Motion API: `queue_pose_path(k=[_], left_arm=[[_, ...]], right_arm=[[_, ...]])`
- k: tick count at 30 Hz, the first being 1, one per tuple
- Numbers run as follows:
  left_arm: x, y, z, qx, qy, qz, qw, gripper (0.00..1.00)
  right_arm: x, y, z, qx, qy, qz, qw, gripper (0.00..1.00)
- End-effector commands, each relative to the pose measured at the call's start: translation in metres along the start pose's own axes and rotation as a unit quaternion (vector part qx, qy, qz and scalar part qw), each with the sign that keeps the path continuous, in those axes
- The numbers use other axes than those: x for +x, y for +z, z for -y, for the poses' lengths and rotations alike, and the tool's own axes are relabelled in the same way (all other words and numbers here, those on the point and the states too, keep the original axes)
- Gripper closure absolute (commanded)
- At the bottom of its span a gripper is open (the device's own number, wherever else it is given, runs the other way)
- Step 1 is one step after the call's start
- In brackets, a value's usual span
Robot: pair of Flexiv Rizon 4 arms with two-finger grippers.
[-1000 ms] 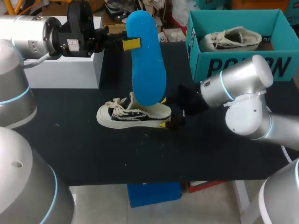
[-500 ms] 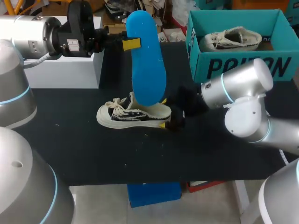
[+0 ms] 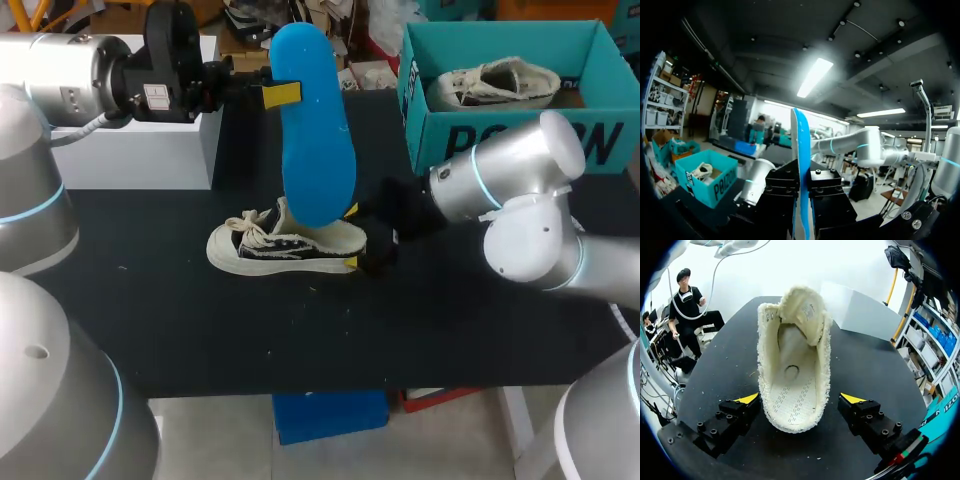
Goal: Take the shoe out of the shoebox, open the shoe tongue, remove and reinsert the insole, then place the shoe into the shoebox
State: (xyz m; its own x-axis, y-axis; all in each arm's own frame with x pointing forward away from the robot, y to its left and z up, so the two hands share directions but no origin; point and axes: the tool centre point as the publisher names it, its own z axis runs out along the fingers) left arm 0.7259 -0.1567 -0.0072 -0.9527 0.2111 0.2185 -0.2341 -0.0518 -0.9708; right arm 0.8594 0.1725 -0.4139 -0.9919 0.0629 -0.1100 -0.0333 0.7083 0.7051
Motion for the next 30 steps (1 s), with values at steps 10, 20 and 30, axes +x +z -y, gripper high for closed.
queue_pose_path(k=[10,20,30], left_arm=[[0.000,0.001,-0.001,0.000,0.001,0.002,1.000,1.00],[0.000,0.001,-0.001,0.000,0.001,0.002,1.000,1.00],[0.000,0.001,-0.001,0.000,0.001,0.002,1.000,1.00]], right_arm=[[-0.031,-0.033,-0.038,0.251,-0.023,-0.073,0.965,0.00],[-0.046,-0.013,-0.058,0.338,-0.034,-0.089,0.936,0.00],[-0.050,0.005,-0.067,0.375,-0.038,-0.092,0.922,0.00]])
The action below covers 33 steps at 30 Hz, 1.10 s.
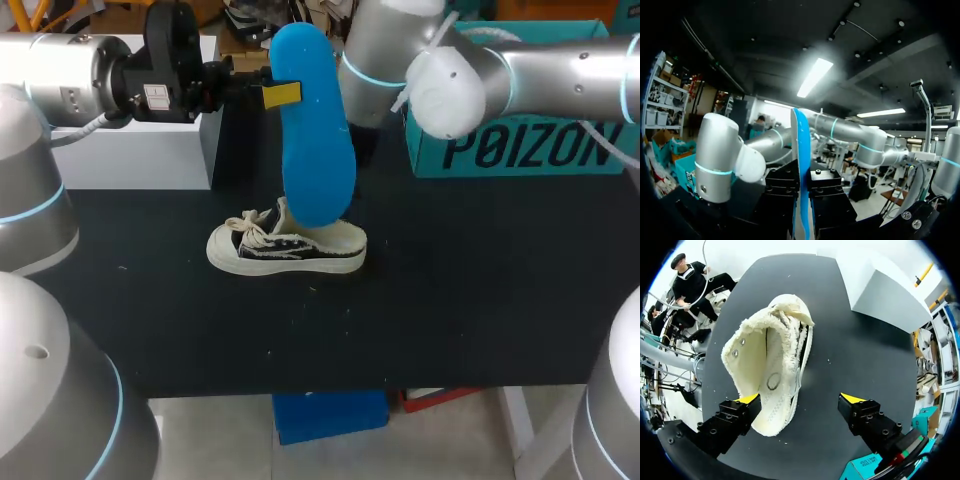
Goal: Take the shoe out of the shoebox, open the shoe tongue, remove and reinsert the insole, then place the shoe into the shoebox
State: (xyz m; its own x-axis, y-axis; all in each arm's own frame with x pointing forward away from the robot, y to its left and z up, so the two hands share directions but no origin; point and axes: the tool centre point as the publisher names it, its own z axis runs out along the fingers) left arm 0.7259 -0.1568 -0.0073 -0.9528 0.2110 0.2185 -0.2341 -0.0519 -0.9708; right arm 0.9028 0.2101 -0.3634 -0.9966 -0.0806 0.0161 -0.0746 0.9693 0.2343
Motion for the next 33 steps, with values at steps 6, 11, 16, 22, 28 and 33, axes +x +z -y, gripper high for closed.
queue_pose_path(k=[6,11,16,22,28,33], left_arm=[[0.000,0.001,-0.001,0.000,0.001,0.002,1.000,1.00],[0.000,0.001,-0.001,0.000,0.001,0.002,1.000,1.00],[0.000,0.001,-0.001,0.000,0.001,0.002,1.000,1.00],[0.000,0.001,-0.001,0.000,0.001,0.002,1.000,1.00],[0.000,0.001,-0.001,0.000,0.001,0.002,1.000,1.00],[0.000,0.001,-0.001,0.000,0.001,0.002,1.000,1.00]], right_arm=[[-0.006,0.008,-0.015,0.120,0.004,-0.010,0.993,0.00],[-0.006,0.013,-0.018,0.115,0.010,-0.012,0.993,0.00],[-0.004,0.024,-0.020,0.095,0.021,-0.015,0.995,0.00],[-0.005,0.030,-0.019,0.077,0.031,-0.015,0.996,0.00],[-0.008,0.035,-0.018,0.072,0.033,-0.021,0.997,0.00],[-0.008,0.042,-0.018,0.075,0.031,-0.030,0.996,0.85]])
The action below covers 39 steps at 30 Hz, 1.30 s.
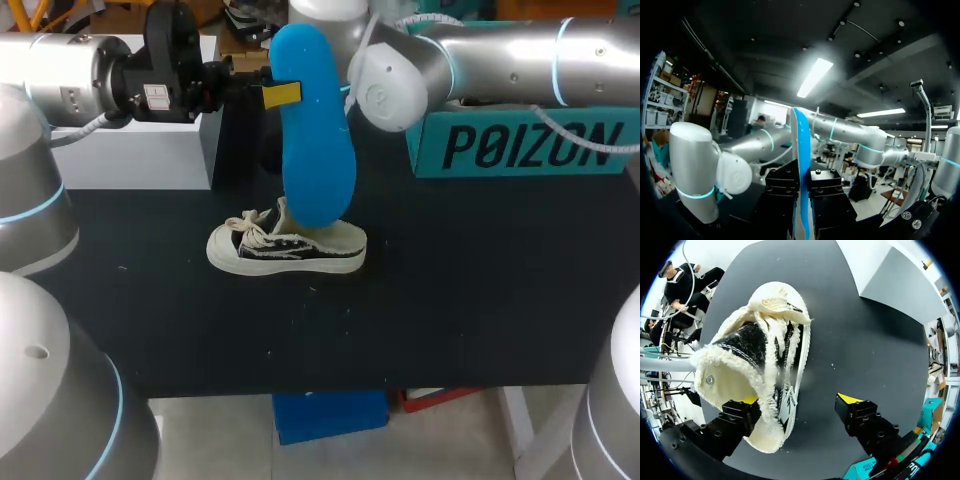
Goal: Take the shoe out of the shoebox, open the shoe tongue, remove and reinsert the insole, then place the shoe into the shoebox
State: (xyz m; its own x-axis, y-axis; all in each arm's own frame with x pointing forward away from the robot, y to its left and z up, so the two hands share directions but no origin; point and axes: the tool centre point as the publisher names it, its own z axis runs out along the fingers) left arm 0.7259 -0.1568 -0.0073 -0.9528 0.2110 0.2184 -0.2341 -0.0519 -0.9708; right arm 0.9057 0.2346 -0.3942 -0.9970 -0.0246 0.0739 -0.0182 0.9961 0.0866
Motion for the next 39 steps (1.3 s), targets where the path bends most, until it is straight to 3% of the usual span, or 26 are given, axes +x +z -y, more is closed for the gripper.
queue_pose_path(k=[1,30,39], left_arm=[[0.000,0.001,-0.001,0.000,0.001,0.002,1.000,1.00],[0.000,0.001,-0.001,0.000,0.001,0.002,1.000,1.00],[0.000,0.001,-0.001,0.000,0.001,0.002,1.000,1.00]], right_arm=[[-0.002,0.007,-0.004,0.004,-0.002,-0.008,1.000,1.00],[-0.002,0.008,-0.004,0.002,-0.006,-0.016,1.000,1.00],[-0.006,-0.041,0.013,-0.007,0.039,0.026,0.999,1.00]])
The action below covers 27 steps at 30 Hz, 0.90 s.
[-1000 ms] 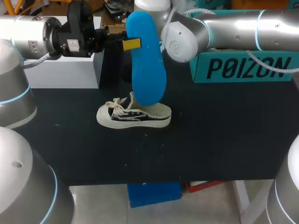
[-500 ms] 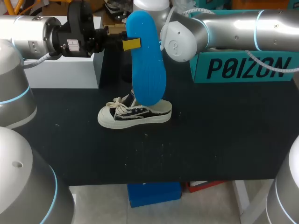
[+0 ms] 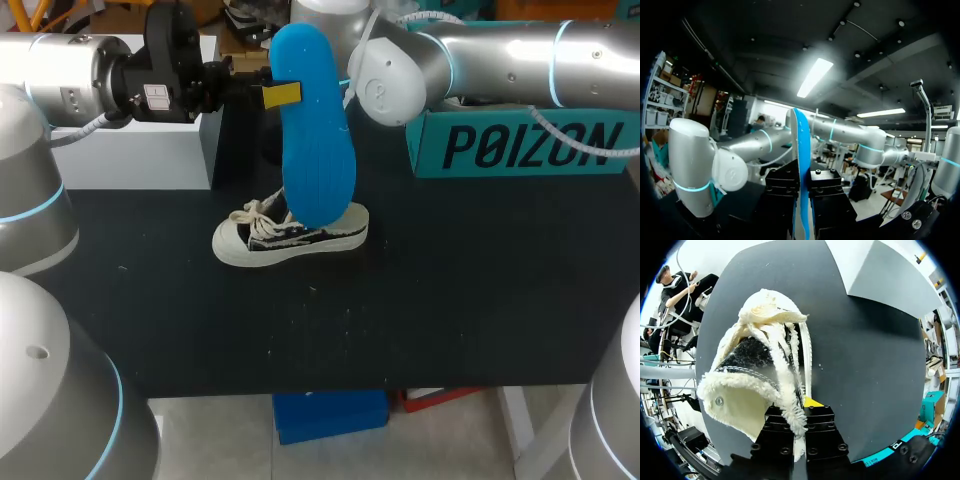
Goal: Take the shoe out of the shoebox, open the shoe tongue, remove and reinsert the insole, then place the shoe into the shoebox
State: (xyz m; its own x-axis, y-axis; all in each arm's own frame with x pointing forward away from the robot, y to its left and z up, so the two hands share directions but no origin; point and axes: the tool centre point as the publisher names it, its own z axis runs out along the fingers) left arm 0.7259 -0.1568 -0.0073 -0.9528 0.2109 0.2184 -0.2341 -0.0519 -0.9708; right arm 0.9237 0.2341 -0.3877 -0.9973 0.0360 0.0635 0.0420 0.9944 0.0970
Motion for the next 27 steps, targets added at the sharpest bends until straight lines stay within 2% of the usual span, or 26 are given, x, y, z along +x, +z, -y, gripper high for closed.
queue_pose_path(k=[1,5,8,9,12,13,16,17,18,19,20,27], left_arm=[[0.000,0.001,-0.001,0.000,0.001,0.002,1.000,1.00],[0.000,0.001,-0.001,0.000,0.001,0.002,1.000,1.00],[0.000,0.001,-0.001,0.000,0.001,0.002,1.000,1.00],[0.000,0.001,-0.001,0.000,0.001,0.002,1.000,1.00],[0.000,0.001,-0.001,0.000,0.001,0.002,1.000,1.00],[0.000,0.001,-0.001,0.000,0.001,0.002,1.000,1.00],[0.000,0.001,-0.001,0.000,0.001,0.002,1.000,1.00],[0.000,0.001,-0.001,0.000,0.001,0.002,1.000,1.00],[0.000,0.001,-0.001,0.000,0.001,0.002,1.000,1.00],[0.000,0.001,-0.001,0.000,0.001,0.002,1.000,1.00],[0.000,0.001,-0.001,0.000,0.001,0.002,1.000,1.00],[0.000,0.001,-0.001,0.000,0.001,0.002,1.000,1.00]], right_arm=[[0.011,-0.040,0.015,0.003,0.012,0.022,1.000,1.00],[0.008,-0.061,0.023,-0.007,0.050,0.044,0.998,1.00],[0.005,-0.073,0.030,-0.004,0.128,0.065,0.990,1.00],[0.001,-0.075,0.033,-0.001,0.182,0.077,0.980,1.00],[0.000,-0.082,0.039,0.001,0.285,0.079,0.955,1.00],[0.000,-0.083,0.040,-0.002,0.304,0.078,0.950,1.00],[0.004,-0.088,0.044,-0.009,0.382,0.087,0.920,1.00],[0.005,-0.090,0.045,-0.010,0.403,0.089,0.911,1.00],[0.005,-0.090,0.045,-0.010,0.403,0.089,0.911,1.00],[0.007,-0.092,0.048,-0.013,0.446,0.088,0.891,1.00],[0.009,-0.093,0.049,-0.019,0.468,0.085,0.879,1.00],[0.024,-0.095,0.050,-0.048,0.570,0.080,0.817,1.00]])
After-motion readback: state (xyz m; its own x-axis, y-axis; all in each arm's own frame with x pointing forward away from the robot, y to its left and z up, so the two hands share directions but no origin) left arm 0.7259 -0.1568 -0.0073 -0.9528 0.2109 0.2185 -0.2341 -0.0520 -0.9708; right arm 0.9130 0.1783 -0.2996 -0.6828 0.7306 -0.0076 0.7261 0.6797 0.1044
